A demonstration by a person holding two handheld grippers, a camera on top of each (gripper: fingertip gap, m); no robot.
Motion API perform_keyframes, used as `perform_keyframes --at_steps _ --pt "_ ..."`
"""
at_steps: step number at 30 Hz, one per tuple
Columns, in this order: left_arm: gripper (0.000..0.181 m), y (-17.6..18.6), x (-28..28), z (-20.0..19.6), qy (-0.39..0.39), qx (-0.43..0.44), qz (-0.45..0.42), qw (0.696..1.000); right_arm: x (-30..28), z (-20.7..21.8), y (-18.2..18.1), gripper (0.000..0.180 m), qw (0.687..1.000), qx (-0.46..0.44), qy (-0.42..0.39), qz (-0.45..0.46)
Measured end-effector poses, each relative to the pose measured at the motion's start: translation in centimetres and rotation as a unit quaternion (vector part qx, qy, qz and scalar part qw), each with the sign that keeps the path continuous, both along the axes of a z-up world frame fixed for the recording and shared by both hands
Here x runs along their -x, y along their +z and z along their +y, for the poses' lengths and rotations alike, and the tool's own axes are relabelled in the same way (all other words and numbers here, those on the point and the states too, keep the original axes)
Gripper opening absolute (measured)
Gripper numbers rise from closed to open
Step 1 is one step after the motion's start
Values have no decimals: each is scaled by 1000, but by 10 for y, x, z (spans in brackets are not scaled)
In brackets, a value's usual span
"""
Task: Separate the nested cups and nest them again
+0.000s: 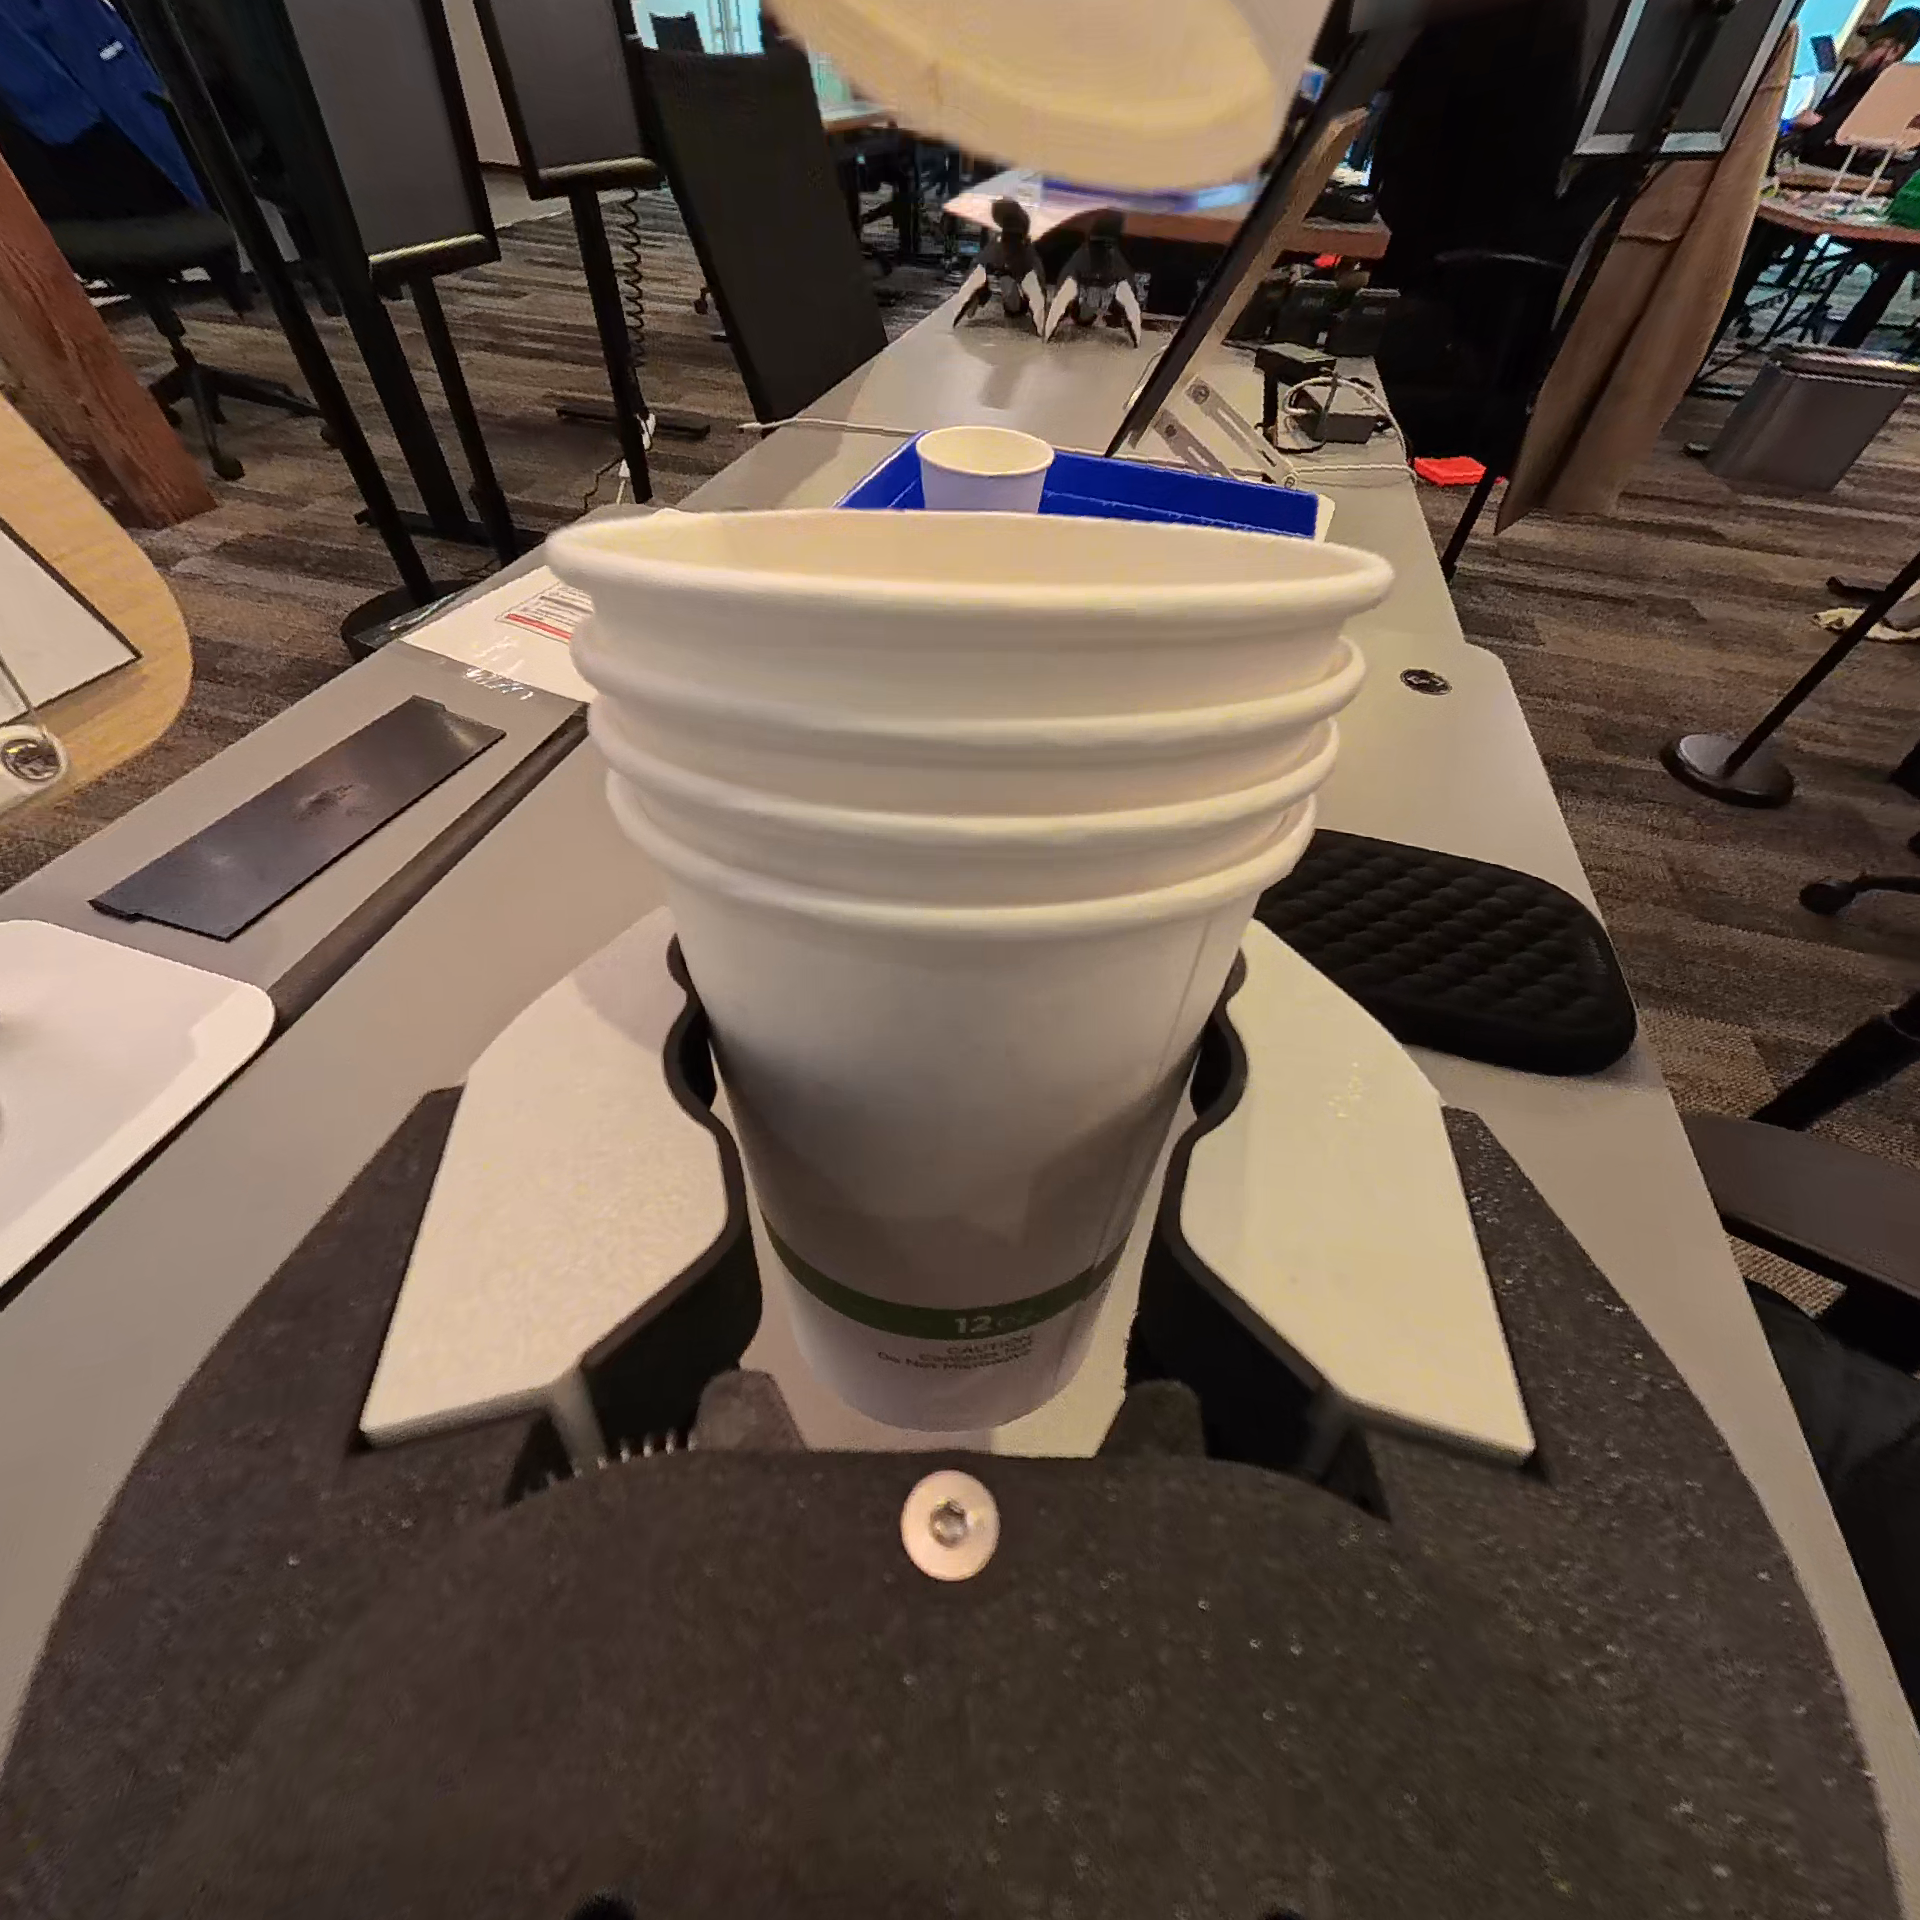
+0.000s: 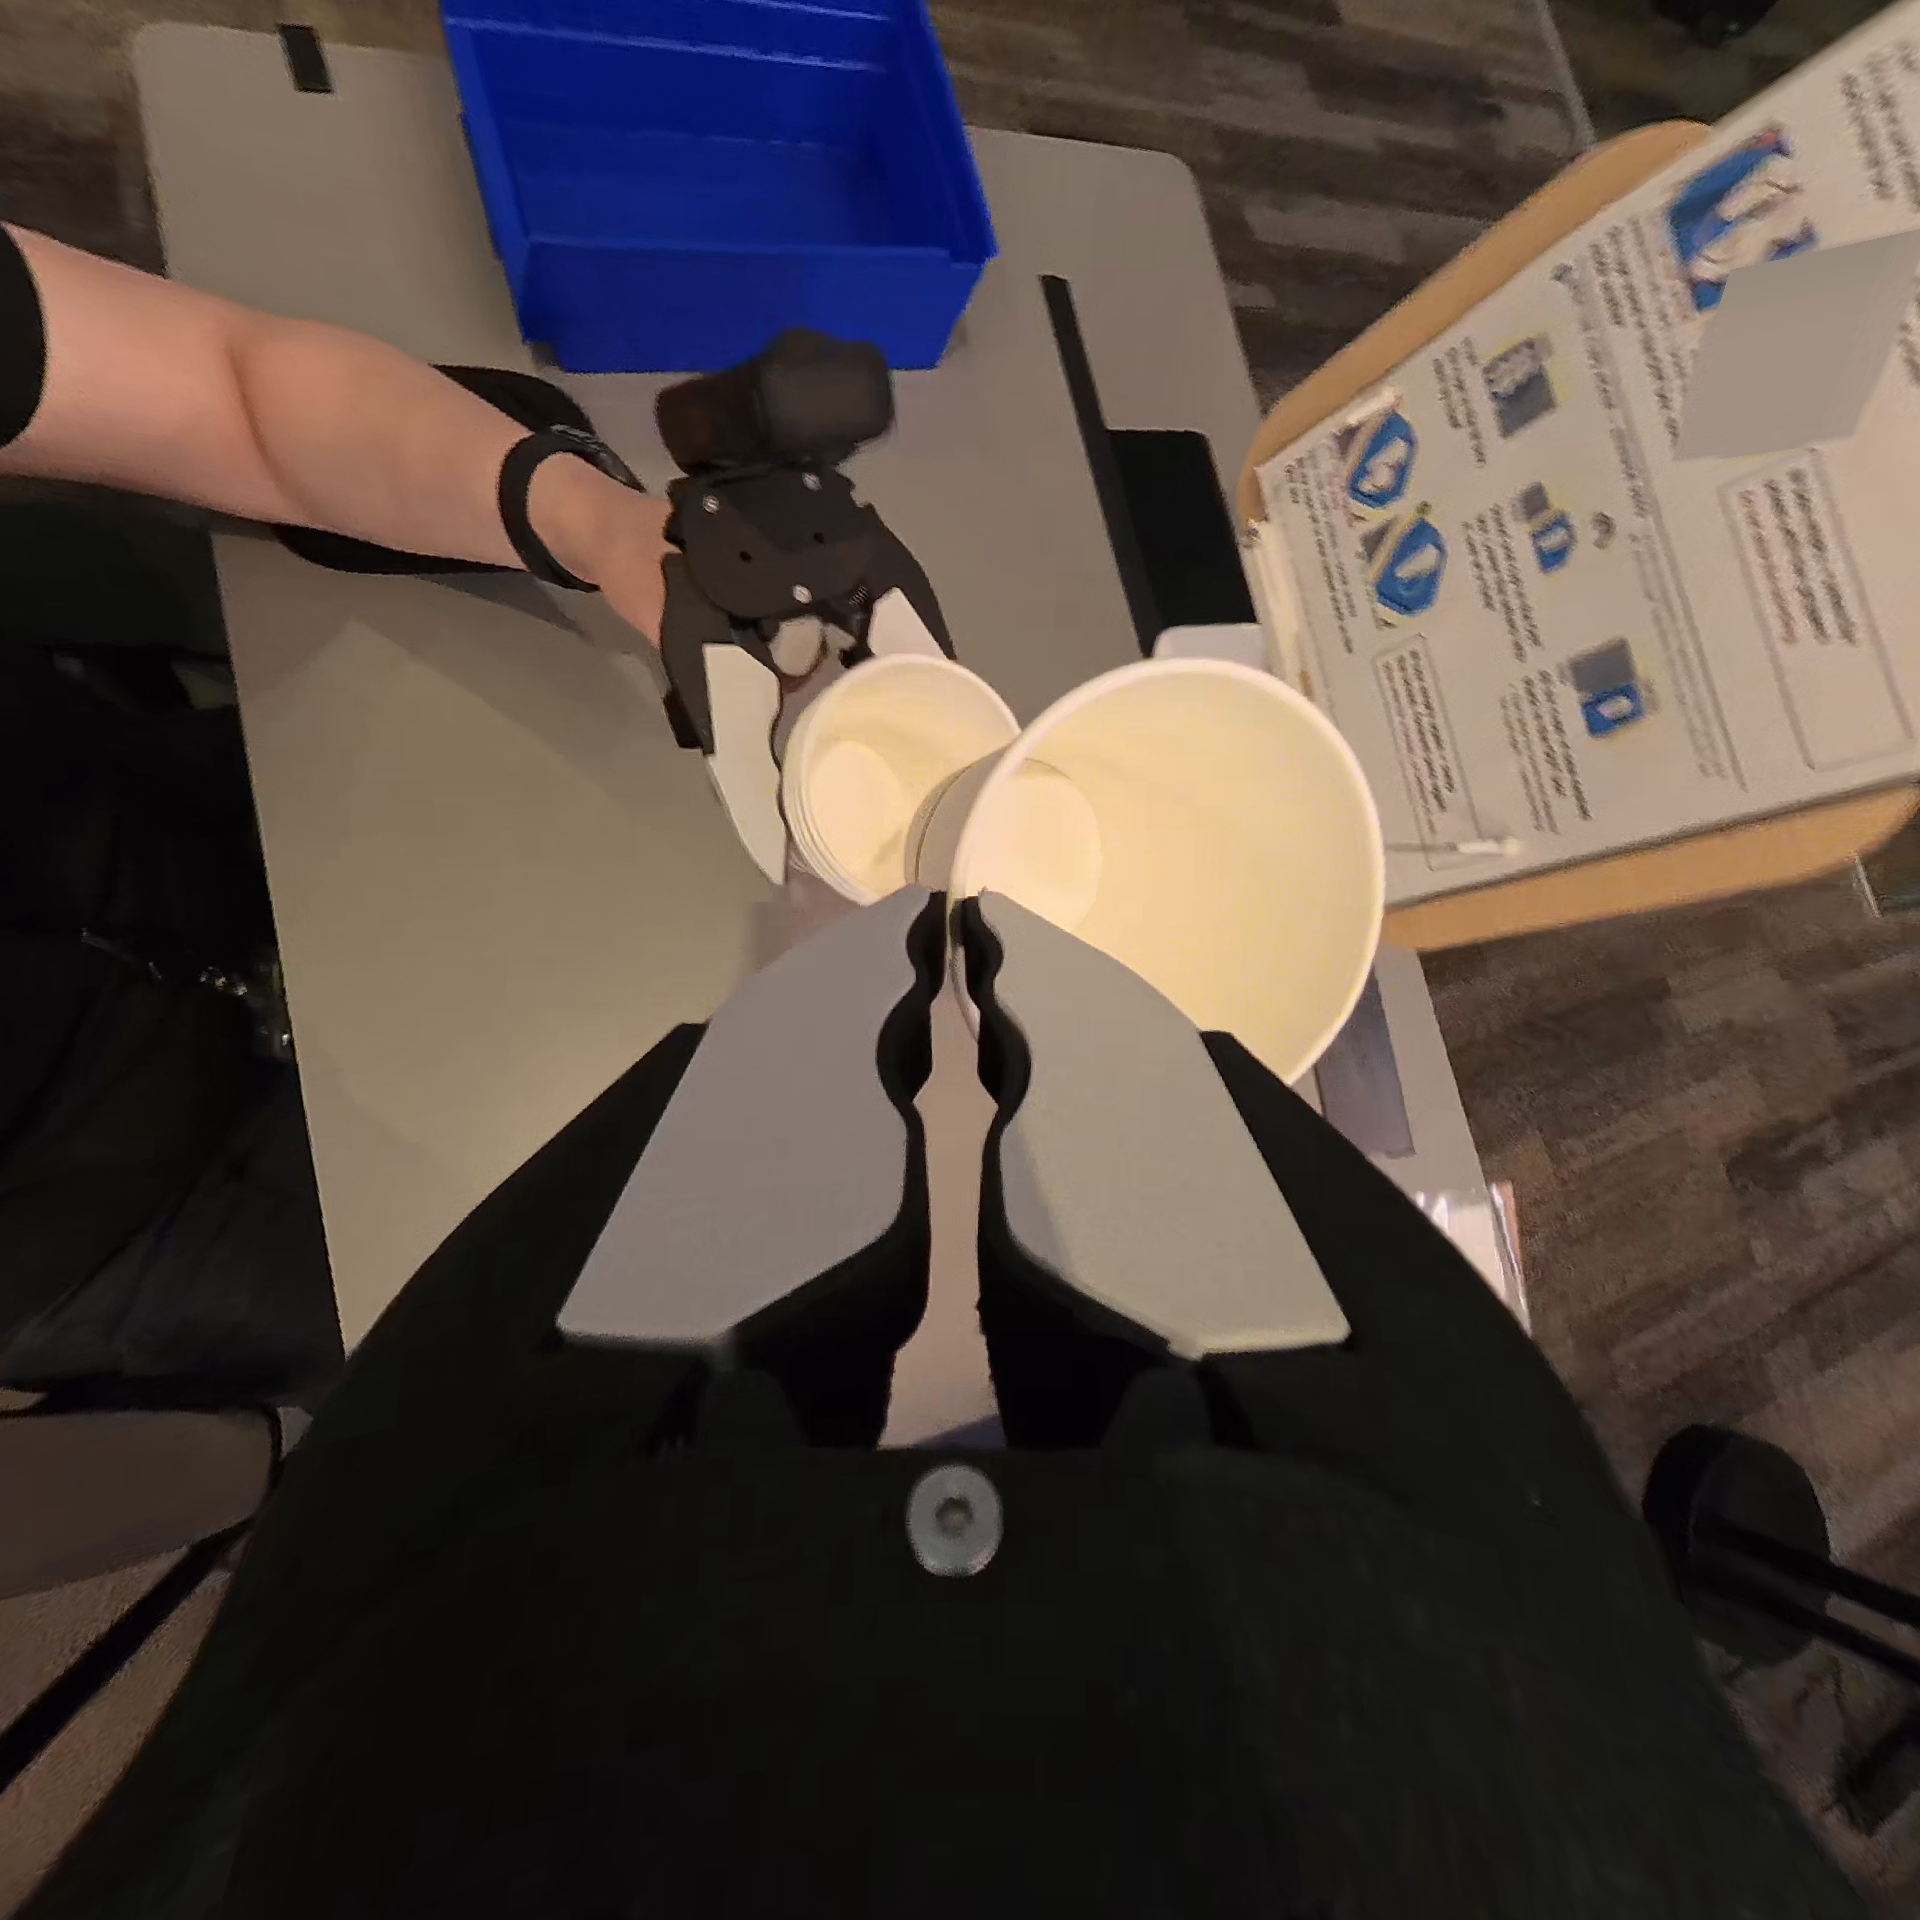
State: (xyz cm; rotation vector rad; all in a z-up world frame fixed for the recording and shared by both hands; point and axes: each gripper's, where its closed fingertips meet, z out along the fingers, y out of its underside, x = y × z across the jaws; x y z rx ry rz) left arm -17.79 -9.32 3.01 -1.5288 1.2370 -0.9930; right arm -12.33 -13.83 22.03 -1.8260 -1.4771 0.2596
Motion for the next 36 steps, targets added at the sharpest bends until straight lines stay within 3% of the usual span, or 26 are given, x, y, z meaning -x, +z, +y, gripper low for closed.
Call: perform_keyframes --at_steps 6,11,18,26,36 --pt "91 -1 2 6 7 4 -1 1000 -114 22 -12 2 988 2 -155 11" --pt "91 -2 2 6 8 2 2 1000 -213 46 -80 2 954 51 -296 -8" --pt "91 -6 -3 1 2 -1 11 1000 -286 74 -174 2 910 72 -403 -65" --pt "91 -7 -5 -2 -3 0 11 1000 -308 99 -254 2 888 124 -432 -102" --pt "91 -12 -4 3 0 5 16 1000 -309 114 -275 2 884 146 -431 -105"
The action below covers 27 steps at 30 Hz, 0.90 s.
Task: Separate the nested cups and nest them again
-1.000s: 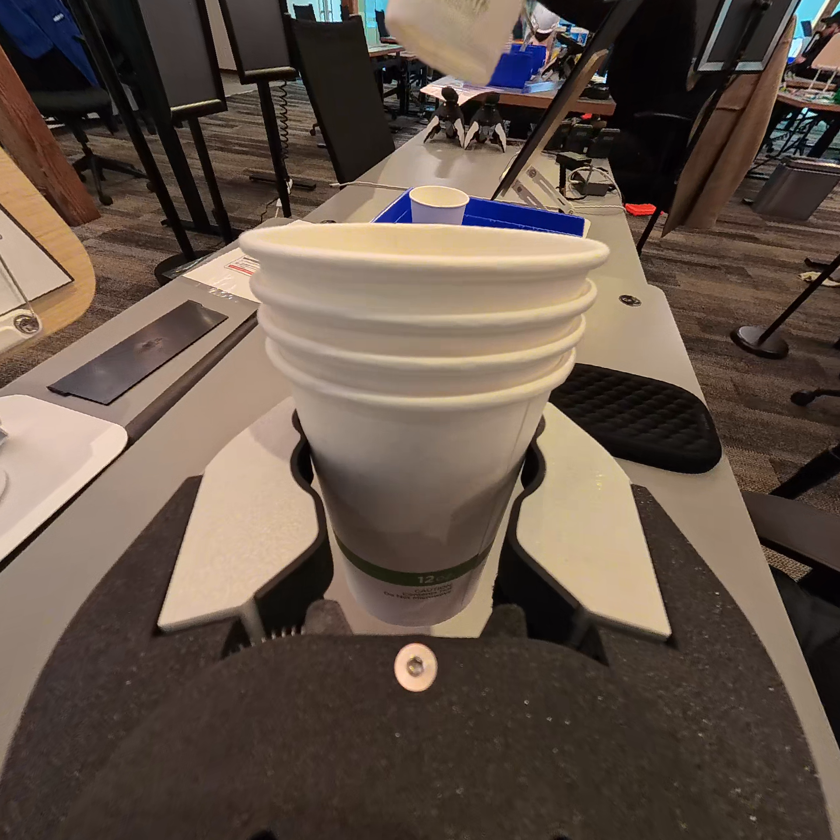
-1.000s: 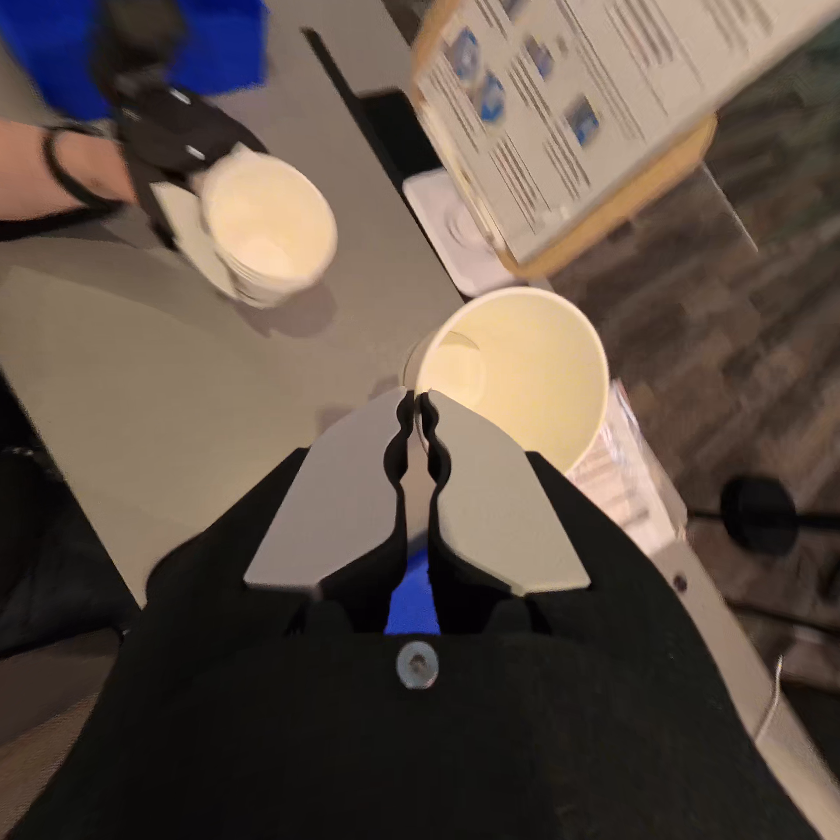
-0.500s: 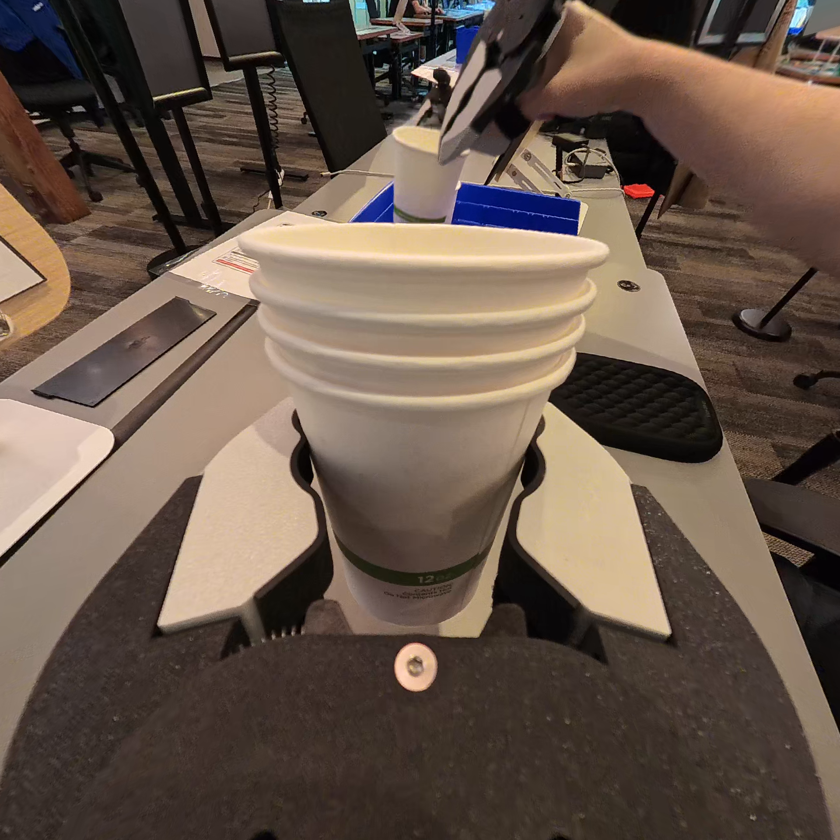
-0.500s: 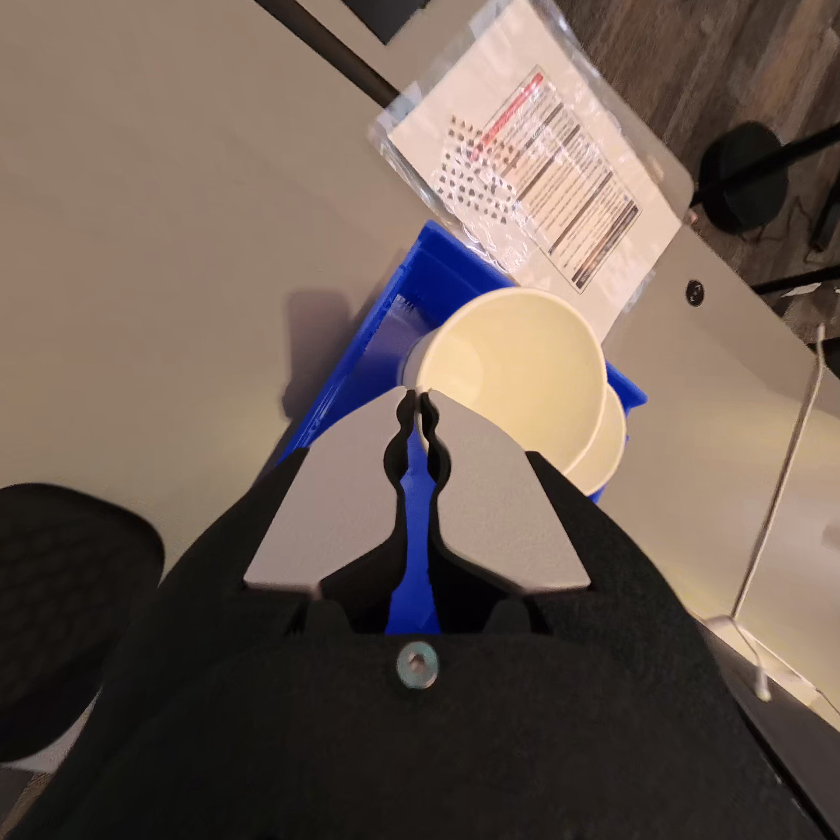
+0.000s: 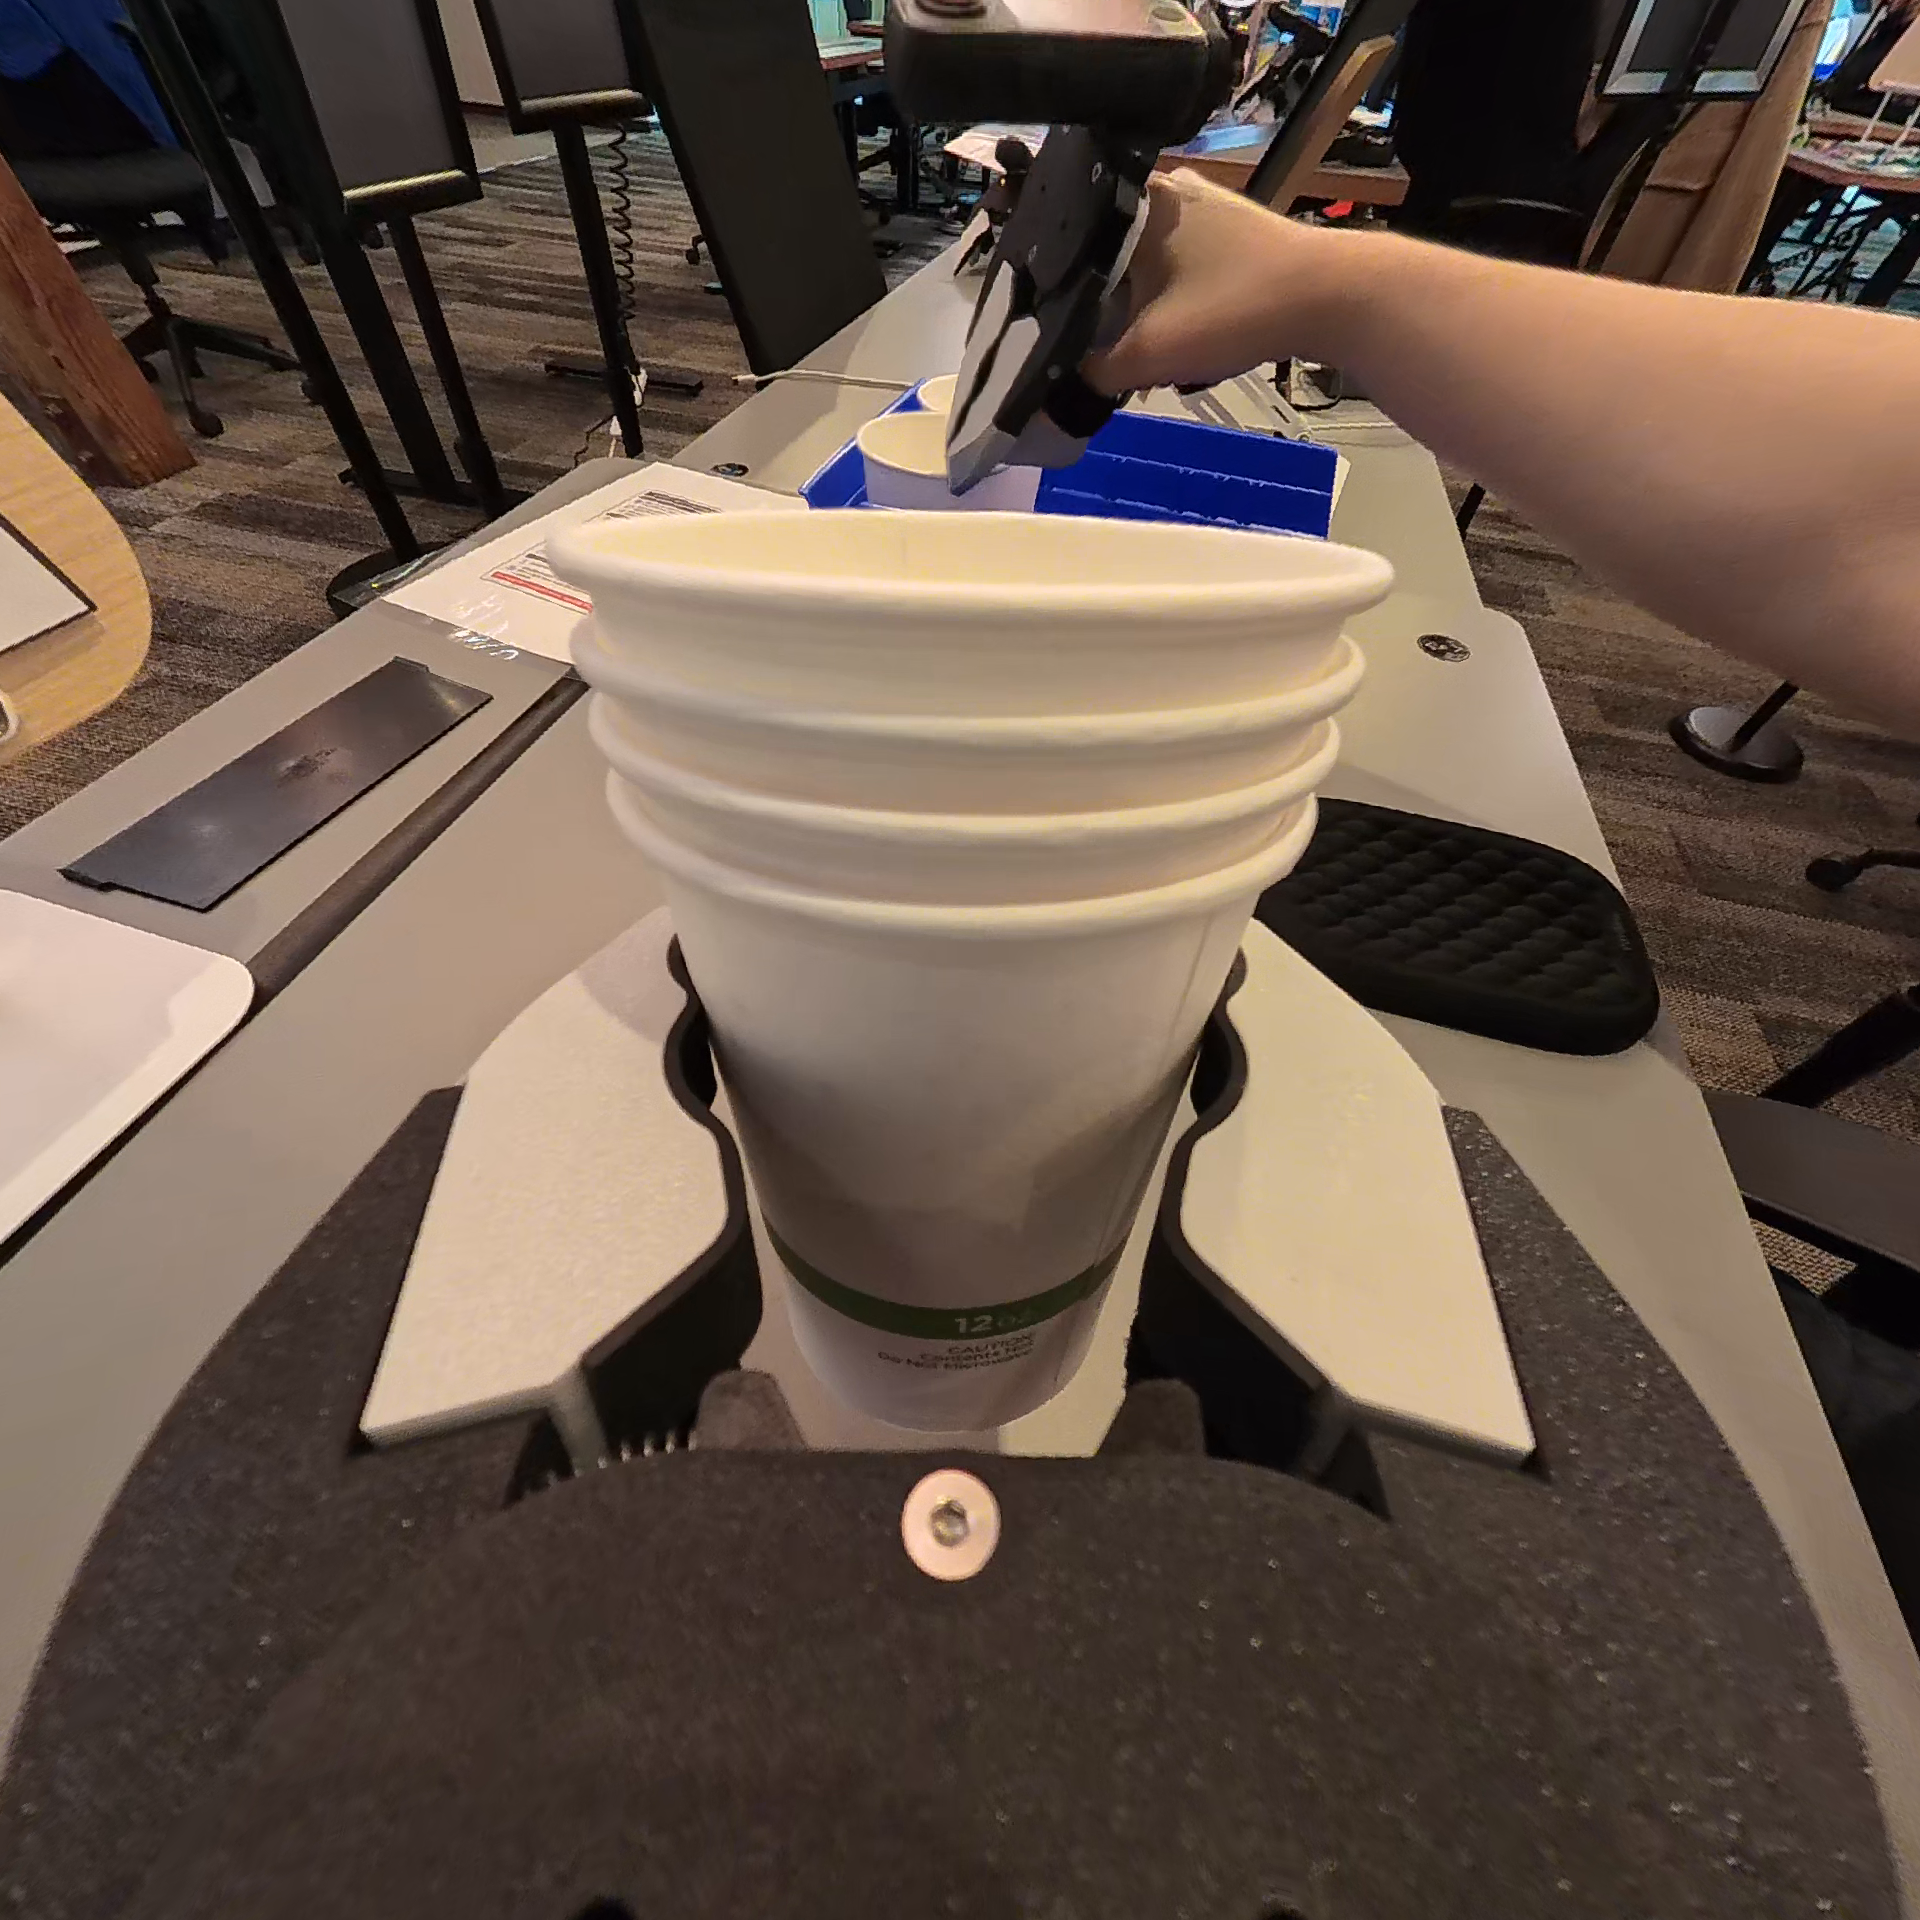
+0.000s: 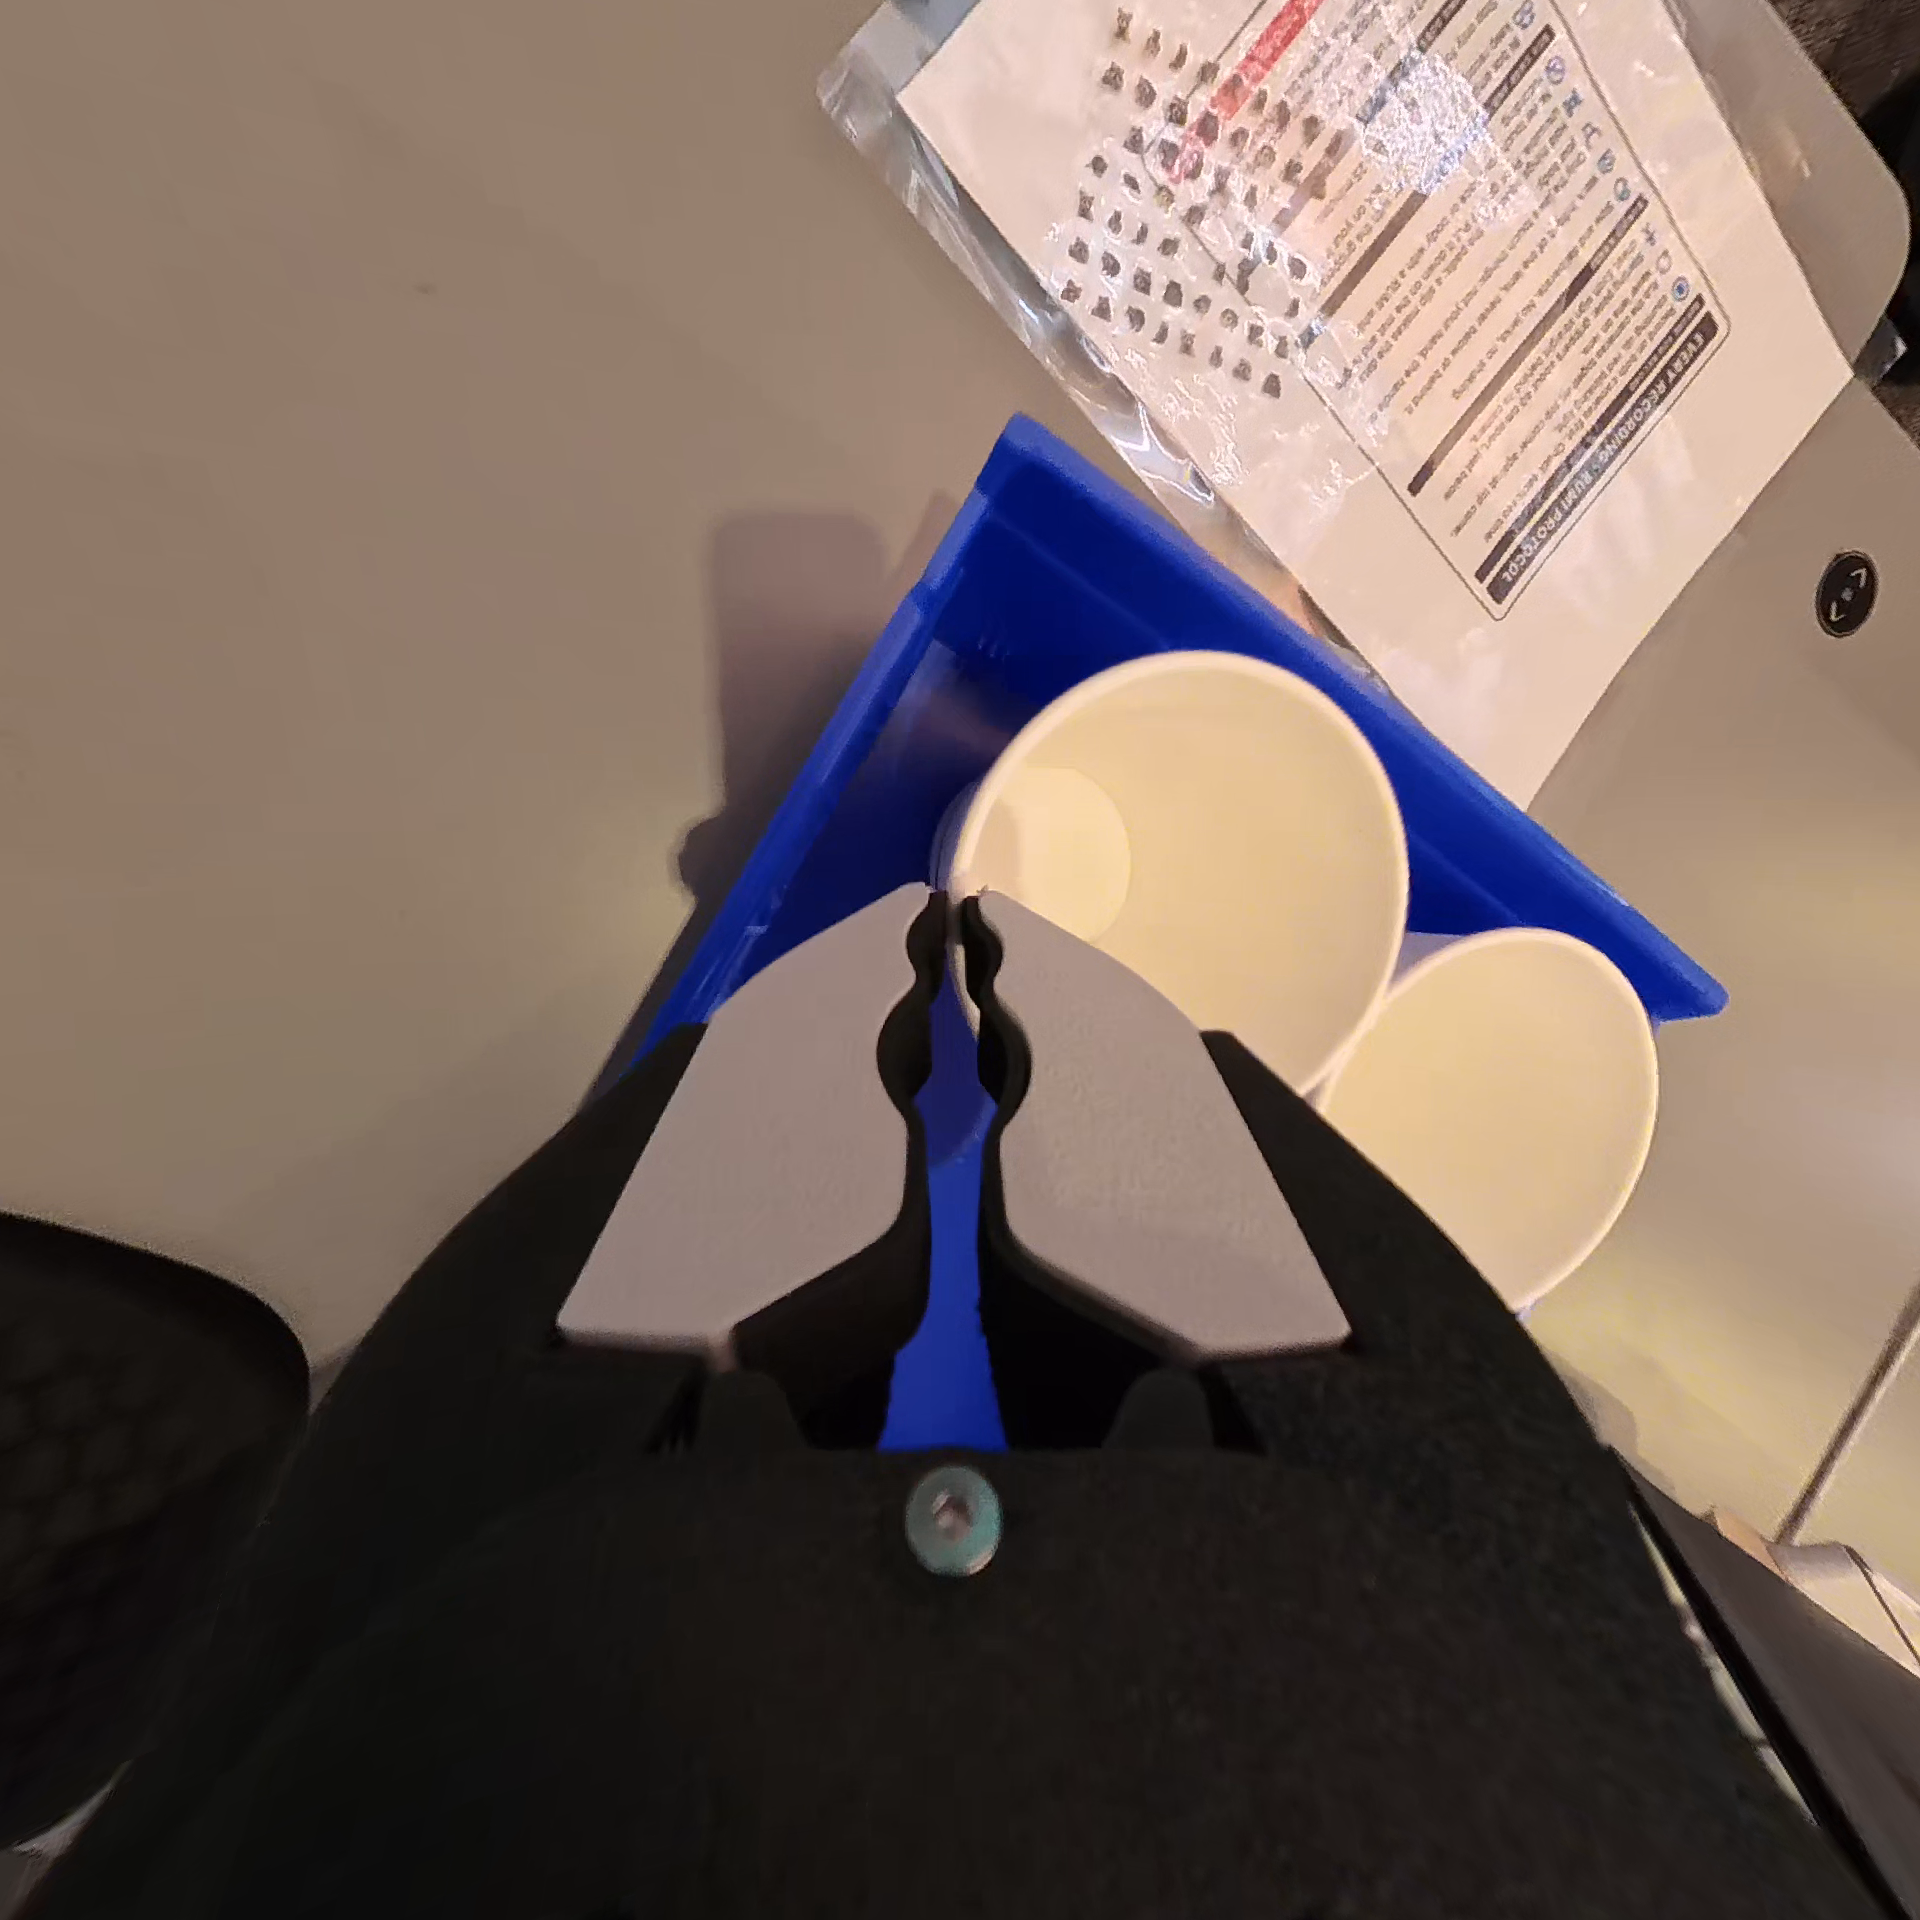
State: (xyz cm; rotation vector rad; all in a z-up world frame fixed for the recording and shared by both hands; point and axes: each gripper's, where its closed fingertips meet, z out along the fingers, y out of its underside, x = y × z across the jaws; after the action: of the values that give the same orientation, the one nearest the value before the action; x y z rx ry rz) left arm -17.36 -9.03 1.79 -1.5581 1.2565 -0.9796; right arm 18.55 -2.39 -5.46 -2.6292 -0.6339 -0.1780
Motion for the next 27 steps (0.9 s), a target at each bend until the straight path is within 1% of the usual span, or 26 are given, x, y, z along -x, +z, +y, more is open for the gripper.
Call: perform_keyframes --at_steps 3,9,15,16,18,19,21,24,26,27 --pt "91 -1 0 0 0 1 1 1000 4 2 1 2 1000 -5 0 21" --pt "91 -3 -1 -1 -2 -1 7 1000 8 1 1 2 1000 -2 7 29" --pt "91 -5 -2 -2 -4 0 11 1000 7 4 1 2 1000 -3 17 -7" --pt "91 -5 -2 -2 -4 0 11 1000 5 4 1 4 1000 -5 17 -18" --pt "91 -5 -2 -3 -5 0 10 1000 3 6 5 16 999 -13 14 -31" --pt "91 -4 -2 -3 -5 0 9 1000 4 7 10 20 999 -21 13 -28" --pt "91 -3 -1 -3 -5 0 7 1000 10 10 27 20 998 -51 17 -13" --pt "91 -1 0 -1 -3 0 2 1000 28 13 68 21 994 -102 37 -4" --pt "91 0 0 0 0 2 0 1000 59 10 96 21 989 -128 77 13" --pt "91 -1 1 1 1 3 0 1000 85 5 109 22 984 -134 113 34"
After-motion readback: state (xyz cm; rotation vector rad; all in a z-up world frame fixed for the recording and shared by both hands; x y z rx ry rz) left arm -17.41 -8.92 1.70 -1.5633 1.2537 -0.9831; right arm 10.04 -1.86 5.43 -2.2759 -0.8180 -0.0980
